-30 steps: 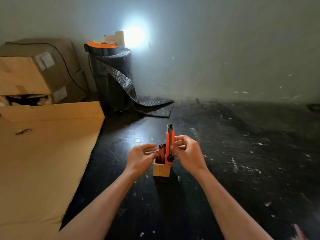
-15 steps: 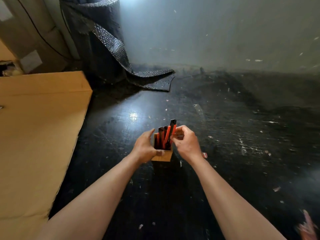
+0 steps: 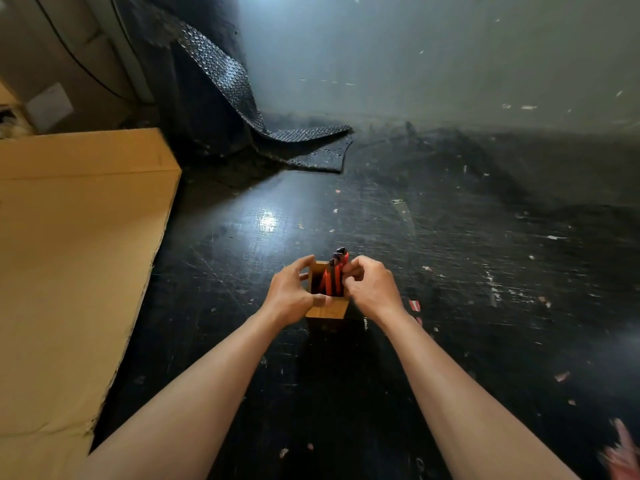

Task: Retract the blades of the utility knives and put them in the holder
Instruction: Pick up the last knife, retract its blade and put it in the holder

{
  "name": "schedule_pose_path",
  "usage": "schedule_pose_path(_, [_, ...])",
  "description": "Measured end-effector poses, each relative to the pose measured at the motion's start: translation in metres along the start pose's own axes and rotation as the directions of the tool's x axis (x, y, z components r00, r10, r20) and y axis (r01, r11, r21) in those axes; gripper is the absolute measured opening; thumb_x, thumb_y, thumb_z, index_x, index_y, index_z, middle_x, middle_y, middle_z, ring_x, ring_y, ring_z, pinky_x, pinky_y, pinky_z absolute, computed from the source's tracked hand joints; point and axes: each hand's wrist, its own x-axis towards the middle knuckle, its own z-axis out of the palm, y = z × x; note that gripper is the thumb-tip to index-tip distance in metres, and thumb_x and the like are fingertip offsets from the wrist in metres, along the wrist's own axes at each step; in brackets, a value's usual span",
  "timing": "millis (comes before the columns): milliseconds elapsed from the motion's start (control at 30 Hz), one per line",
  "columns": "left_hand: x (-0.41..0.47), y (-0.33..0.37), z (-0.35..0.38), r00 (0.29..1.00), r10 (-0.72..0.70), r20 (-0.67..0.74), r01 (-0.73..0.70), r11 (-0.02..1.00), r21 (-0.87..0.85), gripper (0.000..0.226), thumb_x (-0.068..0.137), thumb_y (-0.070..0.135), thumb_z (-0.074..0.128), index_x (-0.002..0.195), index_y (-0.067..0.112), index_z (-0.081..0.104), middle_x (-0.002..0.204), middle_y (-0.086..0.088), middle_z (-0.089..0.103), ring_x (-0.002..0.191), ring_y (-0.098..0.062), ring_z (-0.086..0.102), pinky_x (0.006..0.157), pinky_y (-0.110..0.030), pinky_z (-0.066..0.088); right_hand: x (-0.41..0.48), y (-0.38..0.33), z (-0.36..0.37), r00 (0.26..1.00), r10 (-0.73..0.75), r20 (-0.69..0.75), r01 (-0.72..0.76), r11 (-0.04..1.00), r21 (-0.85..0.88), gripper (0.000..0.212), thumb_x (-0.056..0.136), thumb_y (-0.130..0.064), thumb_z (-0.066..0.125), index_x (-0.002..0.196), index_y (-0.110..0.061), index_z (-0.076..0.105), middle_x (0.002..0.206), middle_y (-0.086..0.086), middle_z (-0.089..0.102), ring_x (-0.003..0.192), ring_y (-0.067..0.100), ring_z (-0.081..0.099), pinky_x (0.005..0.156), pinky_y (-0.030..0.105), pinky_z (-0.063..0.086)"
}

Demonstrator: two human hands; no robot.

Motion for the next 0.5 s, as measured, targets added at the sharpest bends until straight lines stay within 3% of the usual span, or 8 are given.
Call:
schedule_pose_path(300, [-0.001, -0.001, 0.002, 1.0, -0.004, -0.016, 0.004, 1.0, -0.022, 0.107, 0.066, 0.02, 0.097, 0.156, 0.02, 0.04, 0.156, -0.006, 0.051, 0.143, -0.029, 0.05, 0.114, -0.054, 0.044, -0.008, -0.001, -0.004, 0.999, -0.036, 0.001, 0.037, 0.999, -0.027, 0.022, 0.094, -0.011, 0.068, 0.116, -0.015, 0.07, 0.113, 0.002, 0.074, 0.104, 0.016, 0.068, 0.088, 0.031, 0.058])
schedule_pose_path(500, [-0.024, -0.001, -0.005, 0.999, 0.014, -0.051, -0.016, 0.999, -0.036, 0.105, 0.069, 0.025, 0.095, 0.157, 0.014, 0.039, 0.158, -0.009, 0.049, 0.14, -0.027, 0.053, 0.109, -0.05, 0.049, -0.024, -0.008, -0.018, 0.996, -0.087, 0.028, 0.089, 0.995, -0.047, 0.023, 0.094, -0.014, 0.069, 0.117, -0.014, 0.069, 0.116, 0.004, 0.074, 0.108, 0.018, 0.069, 0.088, 0.03, 0.057])
